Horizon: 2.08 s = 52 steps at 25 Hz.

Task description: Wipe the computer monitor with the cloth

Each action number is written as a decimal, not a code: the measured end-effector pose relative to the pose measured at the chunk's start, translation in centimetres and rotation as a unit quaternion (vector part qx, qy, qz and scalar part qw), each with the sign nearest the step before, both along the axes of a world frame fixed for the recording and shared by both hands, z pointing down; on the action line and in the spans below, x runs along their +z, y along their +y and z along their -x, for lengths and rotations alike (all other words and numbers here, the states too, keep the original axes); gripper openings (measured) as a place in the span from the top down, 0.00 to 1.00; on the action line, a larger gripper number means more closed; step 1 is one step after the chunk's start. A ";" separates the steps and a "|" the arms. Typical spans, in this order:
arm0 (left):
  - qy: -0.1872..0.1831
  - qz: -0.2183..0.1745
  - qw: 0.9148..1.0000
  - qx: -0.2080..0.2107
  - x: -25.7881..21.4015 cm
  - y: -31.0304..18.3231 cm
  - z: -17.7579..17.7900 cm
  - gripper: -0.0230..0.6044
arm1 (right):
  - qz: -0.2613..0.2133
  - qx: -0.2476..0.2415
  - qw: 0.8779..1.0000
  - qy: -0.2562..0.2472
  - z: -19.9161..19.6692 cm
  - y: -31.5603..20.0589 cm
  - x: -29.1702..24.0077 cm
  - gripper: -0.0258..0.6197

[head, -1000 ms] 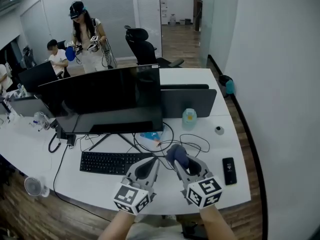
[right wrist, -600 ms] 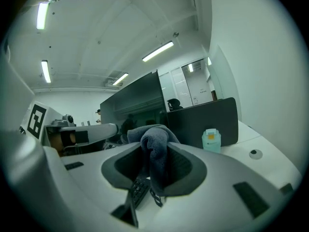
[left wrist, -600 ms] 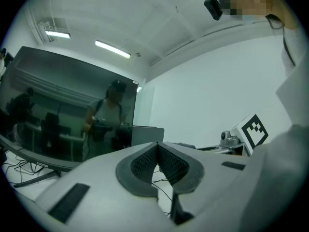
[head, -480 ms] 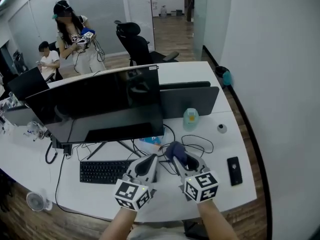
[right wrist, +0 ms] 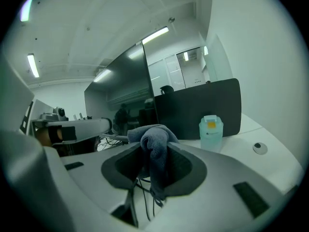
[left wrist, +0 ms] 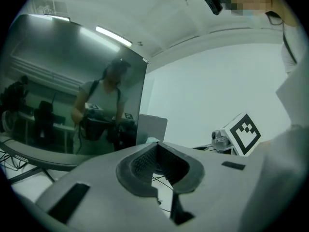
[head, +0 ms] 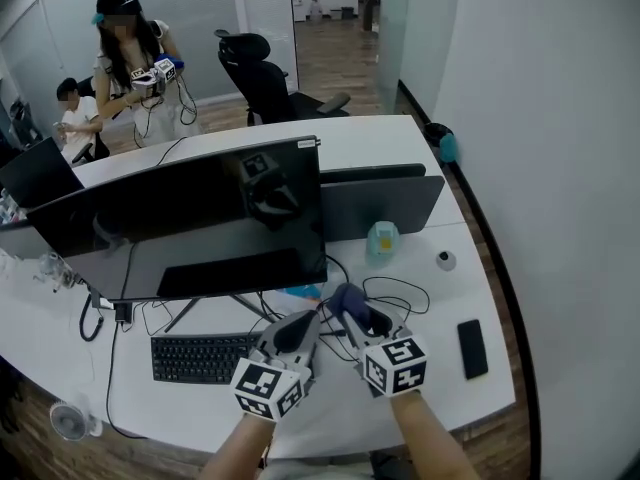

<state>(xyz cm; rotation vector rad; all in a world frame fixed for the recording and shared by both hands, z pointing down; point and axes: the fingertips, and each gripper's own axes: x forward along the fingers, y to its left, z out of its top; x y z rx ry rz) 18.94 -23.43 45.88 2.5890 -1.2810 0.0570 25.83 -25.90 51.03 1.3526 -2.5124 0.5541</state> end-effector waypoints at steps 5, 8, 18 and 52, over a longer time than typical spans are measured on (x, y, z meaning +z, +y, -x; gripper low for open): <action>-0.005 0.007 1.000 0.013 1.2 -1.3 0.2 0.95 | 0.020 -0.005 1.000 0.017 0.7 -1.7 2.4 0.76; -0.006 0.010 1.000 0.015 1.9 -2.0 0.6 0.95 | 0.031 -0.007 0.999 0.030 1.0 -2.7 3.6 0.76; 0.001 0.034 0.999 0.021 4.2 -3.4 1.4 0.95 | 0.056 0.003 0.996 0.065 1.7 -5.9 6.9 0.76; 0.014 0.006 1.000 0.025 1.0 -1.9 1.1 0.95 | -0.032 -0.006 0.991 0.129 2.9 -8.1 -0.1 0.76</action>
